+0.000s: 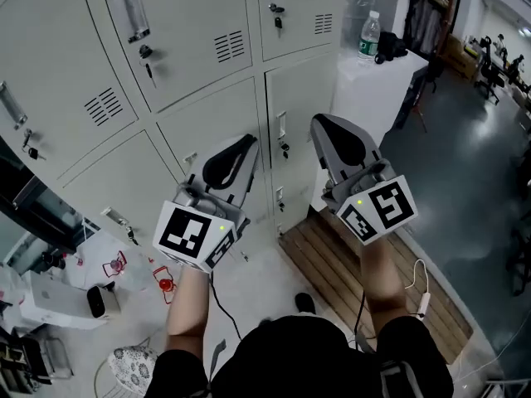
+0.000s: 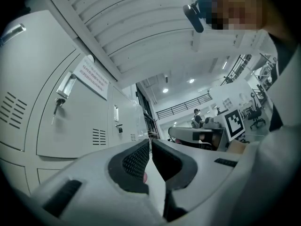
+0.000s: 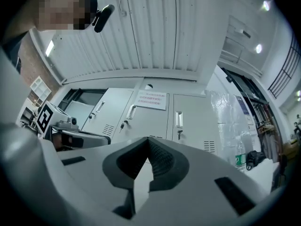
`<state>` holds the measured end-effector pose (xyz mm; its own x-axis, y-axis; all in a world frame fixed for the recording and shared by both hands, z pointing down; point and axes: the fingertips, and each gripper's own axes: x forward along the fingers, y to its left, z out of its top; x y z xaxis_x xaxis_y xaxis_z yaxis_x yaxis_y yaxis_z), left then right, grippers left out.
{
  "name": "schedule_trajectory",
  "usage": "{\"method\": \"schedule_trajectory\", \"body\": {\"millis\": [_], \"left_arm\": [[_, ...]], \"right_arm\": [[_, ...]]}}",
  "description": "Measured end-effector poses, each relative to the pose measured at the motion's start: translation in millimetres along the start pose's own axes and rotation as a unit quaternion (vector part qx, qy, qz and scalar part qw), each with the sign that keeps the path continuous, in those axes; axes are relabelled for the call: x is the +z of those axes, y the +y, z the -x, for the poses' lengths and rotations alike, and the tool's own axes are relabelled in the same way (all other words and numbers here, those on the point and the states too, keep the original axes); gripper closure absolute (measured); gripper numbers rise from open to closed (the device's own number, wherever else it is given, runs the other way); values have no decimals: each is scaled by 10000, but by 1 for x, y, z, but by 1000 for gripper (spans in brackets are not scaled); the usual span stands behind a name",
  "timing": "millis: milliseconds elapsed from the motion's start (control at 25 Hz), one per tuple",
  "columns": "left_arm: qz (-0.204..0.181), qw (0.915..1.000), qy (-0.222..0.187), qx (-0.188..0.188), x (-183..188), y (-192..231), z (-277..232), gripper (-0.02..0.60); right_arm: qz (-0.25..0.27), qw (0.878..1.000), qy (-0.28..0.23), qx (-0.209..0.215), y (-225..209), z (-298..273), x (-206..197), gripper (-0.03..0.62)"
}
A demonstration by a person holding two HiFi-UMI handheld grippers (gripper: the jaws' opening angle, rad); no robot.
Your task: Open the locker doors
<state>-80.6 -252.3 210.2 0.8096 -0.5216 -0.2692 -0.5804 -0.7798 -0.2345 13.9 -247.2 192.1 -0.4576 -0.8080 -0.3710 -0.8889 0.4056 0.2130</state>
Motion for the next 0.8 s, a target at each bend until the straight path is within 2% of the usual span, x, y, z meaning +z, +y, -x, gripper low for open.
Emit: {"method": "schedule_trajectory", "body": {"millis": [480,800], "left_arm": [[-38,9980,75,620,-2,16,-70,561],[-190,9953,36,951,1,20,-97,561]], "right_arm": [[-115,9977,-272,603,-71,-32,3,590],[-99,9936,-314,1080,-89,-57,2,589]]}}
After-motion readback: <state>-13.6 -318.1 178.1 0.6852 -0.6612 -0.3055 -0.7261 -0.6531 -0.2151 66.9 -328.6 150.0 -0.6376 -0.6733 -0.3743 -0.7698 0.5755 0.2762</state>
